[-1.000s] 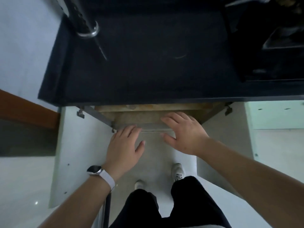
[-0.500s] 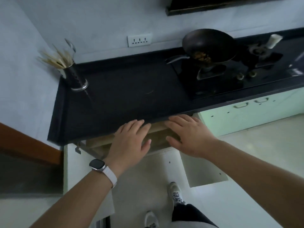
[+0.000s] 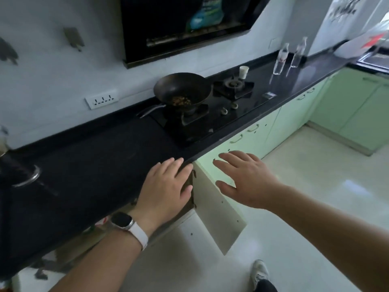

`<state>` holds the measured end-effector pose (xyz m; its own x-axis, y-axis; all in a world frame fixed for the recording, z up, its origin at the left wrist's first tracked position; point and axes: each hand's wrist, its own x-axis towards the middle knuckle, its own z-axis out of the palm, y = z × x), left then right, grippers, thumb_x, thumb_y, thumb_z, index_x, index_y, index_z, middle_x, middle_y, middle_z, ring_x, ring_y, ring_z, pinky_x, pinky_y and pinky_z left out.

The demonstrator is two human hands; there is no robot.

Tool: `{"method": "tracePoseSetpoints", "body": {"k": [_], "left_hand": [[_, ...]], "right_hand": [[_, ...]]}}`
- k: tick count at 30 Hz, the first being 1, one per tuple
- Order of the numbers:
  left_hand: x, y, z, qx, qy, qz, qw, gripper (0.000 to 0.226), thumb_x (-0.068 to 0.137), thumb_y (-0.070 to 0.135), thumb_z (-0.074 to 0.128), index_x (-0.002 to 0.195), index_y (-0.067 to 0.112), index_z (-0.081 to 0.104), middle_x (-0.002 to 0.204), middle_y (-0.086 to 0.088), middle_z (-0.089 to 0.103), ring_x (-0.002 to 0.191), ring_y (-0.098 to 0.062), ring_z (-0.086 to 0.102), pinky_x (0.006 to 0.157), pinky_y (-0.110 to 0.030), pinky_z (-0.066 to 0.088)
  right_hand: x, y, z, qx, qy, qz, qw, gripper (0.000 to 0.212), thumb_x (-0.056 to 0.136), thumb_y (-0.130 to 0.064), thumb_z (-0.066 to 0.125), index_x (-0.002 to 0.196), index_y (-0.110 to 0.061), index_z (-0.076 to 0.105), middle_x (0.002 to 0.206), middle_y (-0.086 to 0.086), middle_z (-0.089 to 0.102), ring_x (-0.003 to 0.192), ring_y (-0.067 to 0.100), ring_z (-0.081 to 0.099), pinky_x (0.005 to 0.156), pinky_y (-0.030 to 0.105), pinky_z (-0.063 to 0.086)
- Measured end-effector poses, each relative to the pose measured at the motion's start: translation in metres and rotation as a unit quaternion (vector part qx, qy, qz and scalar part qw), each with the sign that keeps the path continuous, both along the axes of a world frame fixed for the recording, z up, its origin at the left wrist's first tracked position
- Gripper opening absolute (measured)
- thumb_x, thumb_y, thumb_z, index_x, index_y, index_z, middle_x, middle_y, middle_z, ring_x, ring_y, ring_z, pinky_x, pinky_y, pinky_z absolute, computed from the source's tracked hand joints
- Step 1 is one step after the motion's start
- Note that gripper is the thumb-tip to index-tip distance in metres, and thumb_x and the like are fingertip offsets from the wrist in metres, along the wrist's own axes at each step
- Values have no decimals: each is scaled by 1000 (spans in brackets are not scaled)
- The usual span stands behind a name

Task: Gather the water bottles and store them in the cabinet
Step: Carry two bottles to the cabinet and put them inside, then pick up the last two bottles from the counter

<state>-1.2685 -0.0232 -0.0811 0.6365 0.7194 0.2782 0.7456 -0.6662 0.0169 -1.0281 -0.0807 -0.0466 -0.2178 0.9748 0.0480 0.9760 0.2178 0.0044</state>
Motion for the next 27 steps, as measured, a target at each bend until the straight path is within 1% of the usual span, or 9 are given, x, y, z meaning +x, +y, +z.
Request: {"method": "tracePoseSetpoints", "body": {"k": [3, 6, 12, 15, 19, 23, 27], "left_hand": [[40, 5, 9, 18, 2, -19, 1000, 52, 93, 41, 60, 139, 19, 58, 140, -10, 61, 132, -31, 55, 106, -52, 48], [88, 13, 21, 30, 2, -25, 999, 52, 94, 44, 53, 140, 19, 56, 140, -9, 61, 132, -30, 55, 105, -52, 48], [240, 25, 46, 67, -33, -81, 994, 52, 93, 44, 52, 137, 17, 57, 137, -9, 62, 129, -31, 56, 103, -53, 49], [322, 38, 58, 94, -43, -108, 989, 52, 93, 43, 52, 138, 17, 56, 136, -10, 62, 129, -32, 55, 104, -53, 48], [414, 45, 66, 112, -60, -144, 981, 51, 92, 42, 52, 135, 16, 58, 133, -11, 63, 125, -33, 57, 102, -53, 48], [478, 43, 69, 130, -67, -174, 974, 49, 91, 40, 51, 131, 14, 63, 130, -11, 64, 122, -34, 60, 99, -53, 50], [525, 45, 73, 153, -69, -211, 963, 48, 91, 40, 51, 130, 15, 62, 129, -11, 64, 122, -33, 60, 99, -52, 48]], "right_hand": [[35, -2, 8, 28, 4, -6, 1000, 58, 93, -58, 30, 135, -26, 53, 137, -1, 56, 127, 27, 52, 104, 45, 42], [82, -2, 14, 63, 12, -11, 998, 57, 93, -57, 33, 133, -24, 56, 137, 1, 57, 125, 29, 53, 102, 46, 44], [231, -7, 25, 117, 26, -58, 991, 54, 90, -56, 45, 132, -24, 57, 136, 1, 57, 125, 29, 53, 102, 43, 42], [308, -12, 32, 140, 22, -90, 986, 55, 90, -56, 46, 133, -24, 55, 136, 1, 56, 125, 29, 52, 102, 43, 42], [392, -25, 38, 142, 16, -134, 981, 56, 89, -57, 44, 133, -24, 56, 136, 4, 57, 126, 31, 52, 103, 44, 41], [453, -41, 42, 146, 8, -161, 976, 57, 90, -58, 43, 135, -24, 54, 137, 5, 55, 128, 31, 50, 104, 44, 40], [492, -51, 47, 166, 10, -189, 968, 58, 91, -58, 43, 136, -24, 54, 139, 5, 54, 129, 30, 49, 106, 44, 38]]}}
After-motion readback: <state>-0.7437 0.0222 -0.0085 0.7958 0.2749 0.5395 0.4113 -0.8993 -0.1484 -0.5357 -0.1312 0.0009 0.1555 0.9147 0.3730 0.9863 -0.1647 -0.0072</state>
